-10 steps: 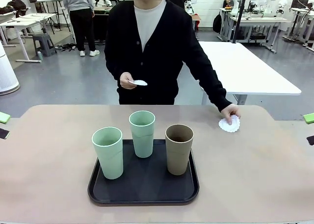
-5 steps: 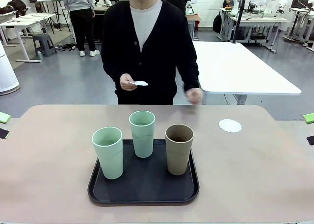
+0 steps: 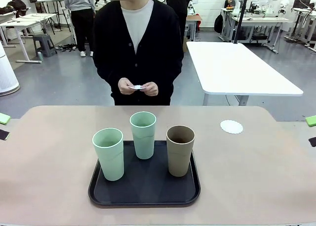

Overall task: Place coasters on the table and set cups on them.
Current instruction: Pick up one Reusable plastic cup and place it on a coaster set by the human.

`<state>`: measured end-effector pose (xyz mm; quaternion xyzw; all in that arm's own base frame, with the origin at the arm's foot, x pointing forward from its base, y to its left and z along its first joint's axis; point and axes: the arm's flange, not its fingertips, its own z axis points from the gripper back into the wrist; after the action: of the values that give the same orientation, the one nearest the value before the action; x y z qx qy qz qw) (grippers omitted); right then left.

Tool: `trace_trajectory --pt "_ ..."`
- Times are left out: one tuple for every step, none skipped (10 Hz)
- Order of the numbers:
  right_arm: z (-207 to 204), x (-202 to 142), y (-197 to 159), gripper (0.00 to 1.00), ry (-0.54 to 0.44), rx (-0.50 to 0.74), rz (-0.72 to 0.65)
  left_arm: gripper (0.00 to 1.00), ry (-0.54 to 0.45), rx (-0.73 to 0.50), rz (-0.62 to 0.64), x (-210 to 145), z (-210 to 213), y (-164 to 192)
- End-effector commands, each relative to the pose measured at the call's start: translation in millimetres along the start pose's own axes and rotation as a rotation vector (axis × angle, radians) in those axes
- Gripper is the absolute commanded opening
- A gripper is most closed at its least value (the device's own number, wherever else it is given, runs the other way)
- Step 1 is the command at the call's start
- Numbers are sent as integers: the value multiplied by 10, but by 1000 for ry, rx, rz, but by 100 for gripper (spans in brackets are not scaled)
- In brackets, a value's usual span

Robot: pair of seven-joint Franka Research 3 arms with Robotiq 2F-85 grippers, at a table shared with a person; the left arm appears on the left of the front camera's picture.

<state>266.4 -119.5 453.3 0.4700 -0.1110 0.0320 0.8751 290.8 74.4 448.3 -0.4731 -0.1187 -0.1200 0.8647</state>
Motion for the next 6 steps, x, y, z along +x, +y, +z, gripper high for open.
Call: trace_trajectory --pt "-23 389 200 100 101 -147 268 100 -3 -12 -6 23 -24 -12" --pt "-158 616 423 100 105 -184 358 100 -3 -12 -6 23 -24 -12" --pt "-378 782 610 100 171 -257 449 100 -3 -12 -6 23 -24 -12" --pt "-651 956 773 100 244 -329 576 100 -3 -12 -6 23 -24 -12" --pt "-856 1051 877 100 316 -347 711 100 -3 -12 -6 23 -24 -12" --pt "-1055 1072 951 100 390 -340 837 100 -3 -12 -6 23 -24 -12"
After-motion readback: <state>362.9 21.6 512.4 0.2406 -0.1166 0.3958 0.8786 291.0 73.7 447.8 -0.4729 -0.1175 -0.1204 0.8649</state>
